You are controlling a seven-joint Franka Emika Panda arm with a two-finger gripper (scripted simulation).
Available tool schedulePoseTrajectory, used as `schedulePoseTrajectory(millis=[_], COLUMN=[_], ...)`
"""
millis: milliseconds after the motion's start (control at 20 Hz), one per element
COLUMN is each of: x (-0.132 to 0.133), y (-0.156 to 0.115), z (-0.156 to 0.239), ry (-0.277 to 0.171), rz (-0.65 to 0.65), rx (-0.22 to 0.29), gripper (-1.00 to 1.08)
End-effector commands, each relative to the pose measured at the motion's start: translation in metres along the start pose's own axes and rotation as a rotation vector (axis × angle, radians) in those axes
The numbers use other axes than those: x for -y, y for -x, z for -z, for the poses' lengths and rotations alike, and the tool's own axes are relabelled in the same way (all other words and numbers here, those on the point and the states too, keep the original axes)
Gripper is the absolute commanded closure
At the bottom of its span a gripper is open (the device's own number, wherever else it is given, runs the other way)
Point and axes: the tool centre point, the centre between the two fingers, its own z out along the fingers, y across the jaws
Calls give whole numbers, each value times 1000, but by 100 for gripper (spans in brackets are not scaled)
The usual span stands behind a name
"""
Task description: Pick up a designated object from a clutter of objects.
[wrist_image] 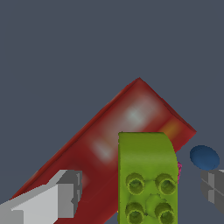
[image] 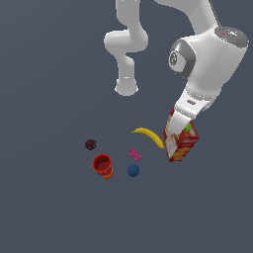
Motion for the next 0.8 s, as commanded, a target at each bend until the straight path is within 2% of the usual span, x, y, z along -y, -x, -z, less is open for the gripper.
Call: schedulePoseTrajectory(millis=[0,750], x=[0,1], y=[0,3], z=[-1,4], ry=[1,1], rz=[0,0], rx=[-1,-2], gripper=[108,108])
